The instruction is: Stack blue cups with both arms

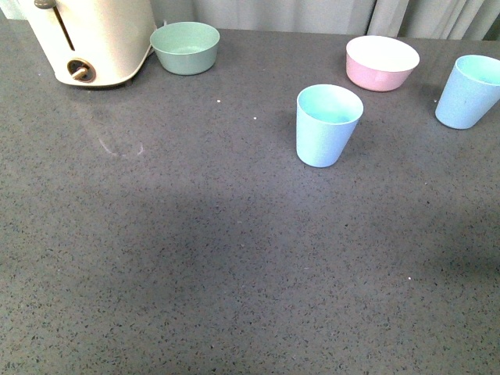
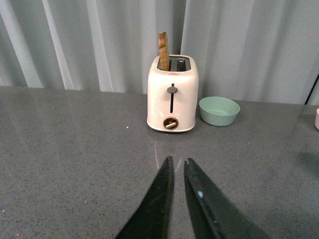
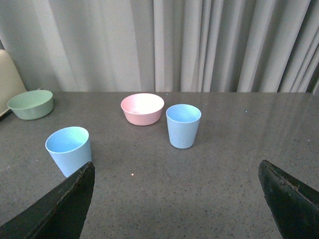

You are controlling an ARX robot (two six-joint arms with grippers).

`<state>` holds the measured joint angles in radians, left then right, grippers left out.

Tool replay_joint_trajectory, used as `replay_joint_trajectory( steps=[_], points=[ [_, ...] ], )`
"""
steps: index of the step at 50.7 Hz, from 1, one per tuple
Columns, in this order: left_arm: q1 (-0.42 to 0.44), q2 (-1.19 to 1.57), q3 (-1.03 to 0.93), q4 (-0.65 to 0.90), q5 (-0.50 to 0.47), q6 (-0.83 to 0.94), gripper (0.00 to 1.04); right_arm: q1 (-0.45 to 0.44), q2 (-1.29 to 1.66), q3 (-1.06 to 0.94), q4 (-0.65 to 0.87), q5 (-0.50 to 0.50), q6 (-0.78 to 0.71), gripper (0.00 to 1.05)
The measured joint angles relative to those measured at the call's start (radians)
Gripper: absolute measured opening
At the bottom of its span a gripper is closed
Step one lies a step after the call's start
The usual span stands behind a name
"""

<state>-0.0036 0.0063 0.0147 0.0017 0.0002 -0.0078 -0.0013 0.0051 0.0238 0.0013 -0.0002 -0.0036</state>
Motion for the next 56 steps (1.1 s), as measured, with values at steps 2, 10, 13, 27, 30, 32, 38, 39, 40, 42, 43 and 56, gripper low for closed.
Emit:
replay_joint_trajectory(
  steps=[2,10,13,27,30,32,38,39,40,42,43,56],
  points=[
    [0.0,0.0,0.0,0.0,0.0,0.0,0.21,0.0,0.0,0.0,0.0,0.0,0.0,0.96],
    [0.0,0.0,0.0,0.0,0.0,0.0,0.44,-0.022,0.11,0.067,-0.186,-0.025,0.093,0.96],
    [0.0,0.0,0.0,0.0,0.0,0.0,0.53,-0.072,0.218,0.093,-0.208,-0.079,0.111,0.96],
    [0.0,0.0,0.0,0.0,0.0,0.002,0.95,-0.287,1.01,0.435,0.139,-0.29,-0.191,0.96],
    [0.0,0.0,0.0,0.0,0.0,0.002,0.96,-0.263,1.18,0.538,0.145,-0.28,-0.304,0.96],
    [0.0,0.0,0.0,0.0,0.0,0.002,0.96,-0.246,1.289,0.62,0.113,-0.282,-0.377,0.96],
    [0.0,0.0,0.0,0.0,0.0,0.002,0.96,-0.197,1.52,0.835,0.004,-0.283,-0.537,0.96],
    [0.0,0.0,0.0,0.0,0.0,0.002,0.96,-0.19,1.55,0.867,-0.017,-0.283,-0.559,0.96],
    [0.0,0.0,0.0,0.0,0.0,0.002,0.96,-0.183,1.578,0.898,-0.034,-0.283,-0.574,0.96],
    [0.0,0.0,0.0,0.0,0.0,0.002,0.96,-0.172,1.63,0.955,-0.066,-0.276,-0.617,0.96],
    [0.0,0.0,0.0,0.0,0.0,0.002,0.96,-0.166,1.655,0.983,-0.079,-0.27,-0.631,0.96],
    [0.0,0.0,0.0,0.0,0.0,0.002,0.96,-0.108,1.919,1.221,-0.174,-0.217,-0.768,0.96]
  ],
)
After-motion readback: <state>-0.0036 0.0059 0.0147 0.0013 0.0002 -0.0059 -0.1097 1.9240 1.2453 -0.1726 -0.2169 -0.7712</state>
